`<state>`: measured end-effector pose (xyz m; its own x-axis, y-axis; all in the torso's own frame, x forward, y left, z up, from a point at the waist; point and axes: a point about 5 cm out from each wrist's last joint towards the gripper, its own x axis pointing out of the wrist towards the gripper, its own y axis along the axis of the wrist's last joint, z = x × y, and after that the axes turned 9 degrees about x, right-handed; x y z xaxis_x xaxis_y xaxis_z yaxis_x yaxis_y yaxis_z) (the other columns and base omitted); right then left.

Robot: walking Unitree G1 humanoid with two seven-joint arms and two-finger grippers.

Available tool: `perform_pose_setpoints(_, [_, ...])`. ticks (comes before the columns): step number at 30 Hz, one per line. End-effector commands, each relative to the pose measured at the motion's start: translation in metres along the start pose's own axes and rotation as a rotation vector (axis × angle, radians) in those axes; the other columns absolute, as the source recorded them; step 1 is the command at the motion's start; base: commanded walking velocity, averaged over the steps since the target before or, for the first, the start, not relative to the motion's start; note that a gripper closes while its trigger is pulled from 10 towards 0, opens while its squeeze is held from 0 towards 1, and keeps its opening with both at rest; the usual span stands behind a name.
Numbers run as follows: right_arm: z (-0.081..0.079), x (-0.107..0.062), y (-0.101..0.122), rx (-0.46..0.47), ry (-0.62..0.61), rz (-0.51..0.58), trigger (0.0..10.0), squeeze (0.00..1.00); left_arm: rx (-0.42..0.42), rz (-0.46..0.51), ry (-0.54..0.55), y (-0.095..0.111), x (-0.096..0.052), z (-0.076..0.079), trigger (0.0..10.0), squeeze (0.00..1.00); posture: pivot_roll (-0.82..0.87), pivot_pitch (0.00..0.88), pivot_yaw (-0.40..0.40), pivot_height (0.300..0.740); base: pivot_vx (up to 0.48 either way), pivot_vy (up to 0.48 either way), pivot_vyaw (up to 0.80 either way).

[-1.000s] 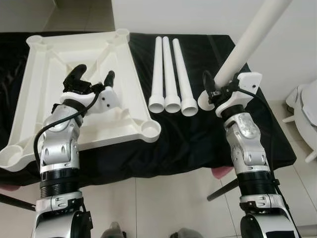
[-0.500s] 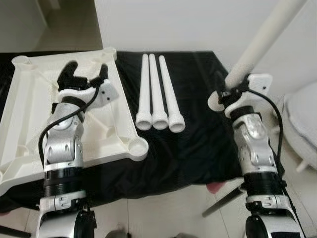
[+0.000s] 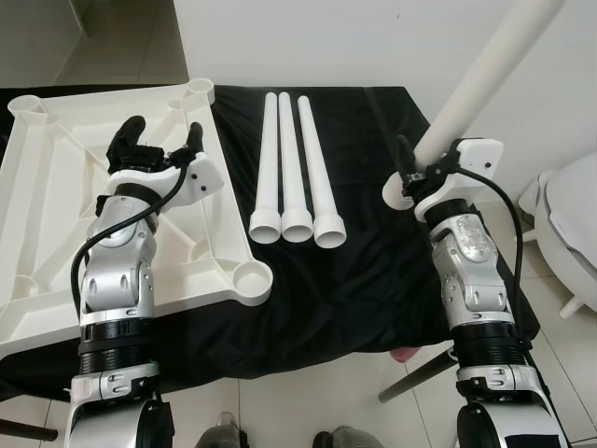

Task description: Building children table

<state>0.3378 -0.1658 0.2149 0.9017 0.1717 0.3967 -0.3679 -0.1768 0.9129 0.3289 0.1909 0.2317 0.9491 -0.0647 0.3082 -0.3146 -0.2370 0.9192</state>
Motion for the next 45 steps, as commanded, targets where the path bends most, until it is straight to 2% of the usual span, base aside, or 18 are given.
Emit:
perform_pose_setpoints(1, [-0.002, 0.001, 0.003, -0.003, 0.010, 0.018, 10.0, 0.00, -0.003, -0.022, 0.048, -0.003, -0.002, -0.002, 10.0, 0.00, 0.03, 0.077, -0.007, 0.740, 0.000, 0.000, 0.00])
perform_pose_setpoints(11, [-0.004, 0.001, 0.002, 0.003, 0.012, 0.015, 10.0, 0.00, -0.024, -0.032, 0.047, -0.004, -0.003, -0.002, 10.0, 0.00, 0.03, 0.083, -0.005, 0.740, 0.000, 0.000, 0.00])
perform_pose_setpoints(28, [-0.004, 0.001, 0.001, 0.003, 0.011, 0.011, 10.0, 0.00, -0.032, -0.048, 0.049, -0.005, -0.004, -0.003, 10.0, 0.00, 0.04, 0.089, -0.008, 0.740, 0.000, 0.397, 0.00])
perform_pose_setpoints(36, [-0.003, 0.000, 0.001, 0.001, 0.011, 0.009, 10.0, 0.00, -0.018, -0.040, 0.042, -0.003, -0.005, -0.002, 10.0, 0.00, 0.03, 0.093, -0.008, 0.740, 0.000, 0.000, 0.00])
perform_pose_setpoints(41, [-0.003, 0.000, 0.001, -0.001, 0.012, 0.006, 10.0, 0.00, 0.005, -0.010, -0.029, 0.002, -0.005, 0.006, 10.0, 0.00, 0.03, 0.094, -0.009, 0.740, 0.000, 0.000, 0.00])
perform_pose_setpoints(45, [-0.003, 0.000, 0.001, -0.001, 0.011, 0.005, 10.0, 0.00, 0.010, -0.015, -0.039, 0.002, -0.005, 0.007, 10.0, 0.00, 0.03, 0.094, -0.009, 0.740, 0.000, 0.000, 0.00])
